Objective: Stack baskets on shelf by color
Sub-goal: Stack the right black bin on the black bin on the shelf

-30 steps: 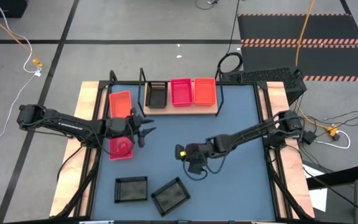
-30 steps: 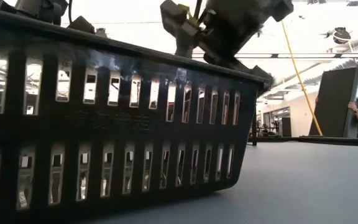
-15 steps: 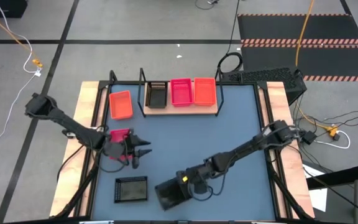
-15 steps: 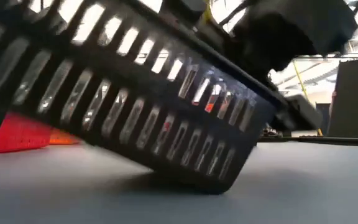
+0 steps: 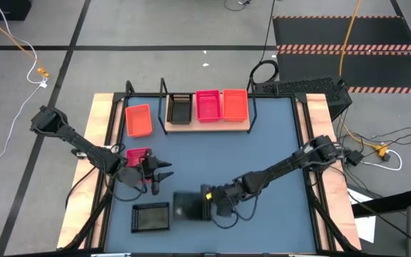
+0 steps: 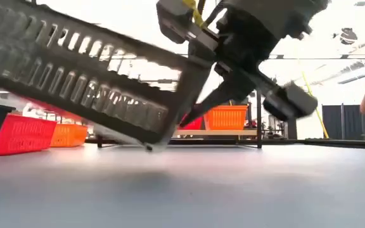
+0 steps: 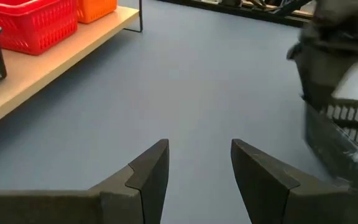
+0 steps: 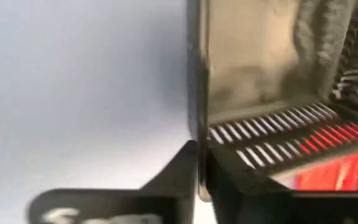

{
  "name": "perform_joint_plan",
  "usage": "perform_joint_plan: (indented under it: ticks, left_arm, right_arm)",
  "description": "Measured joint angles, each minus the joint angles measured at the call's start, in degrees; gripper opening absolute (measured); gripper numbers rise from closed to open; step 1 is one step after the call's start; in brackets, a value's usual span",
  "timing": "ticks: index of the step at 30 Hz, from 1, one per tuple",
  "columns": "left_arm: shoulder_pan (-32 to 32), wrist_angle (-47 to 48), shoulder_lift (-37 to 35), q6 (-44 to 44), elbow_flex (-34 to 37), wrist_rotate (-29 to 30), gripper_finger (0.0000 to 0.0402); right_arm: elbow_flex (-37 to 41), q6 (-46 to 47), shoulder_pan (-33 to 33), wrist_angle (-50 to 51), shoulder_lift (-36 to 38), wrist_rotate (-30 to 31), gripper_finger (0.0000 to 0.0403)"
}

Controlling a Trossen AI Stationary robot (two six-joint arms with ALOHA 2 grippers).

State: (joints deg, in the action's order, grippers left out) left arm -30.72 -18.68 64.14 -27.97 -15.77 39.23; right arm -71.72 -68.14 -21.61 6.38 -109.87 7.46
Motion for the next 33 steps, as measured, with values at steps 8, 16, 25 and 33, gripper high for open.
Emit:
perform_joint_plan:
  ticks: [8, 16, 25, 33]
  left_arm:
    - [0.6, -1.0, 0.0, 1.3, 0.0, 0.7, 0.0175]
    - [2.9, -6.6, 0.0, 6.9, 0.0, 0.7, 0.0175]
    - [9.6, -10.9, 5.8, 19.7, -7.1, -10.7, 0.0175]
    - [16.4, 6.1, 20.3, 26.2, -25.8, -18.1, 0.0175]
  right_arm:
    - [0.0, 28.9, 2.5, 10.4, 6.3, 2.6, 0.0006]
    - [0.0, 63.8, 7.4, 17.0, 6.3, 6.0, 0.0004]
    - [0.0, 76.0, 11.9, 19.1, 3.0, 6.0, 0.0003]
    - [0.0, 76.5, 10.8, 13.5, 2.8, 6.0, 0.001]
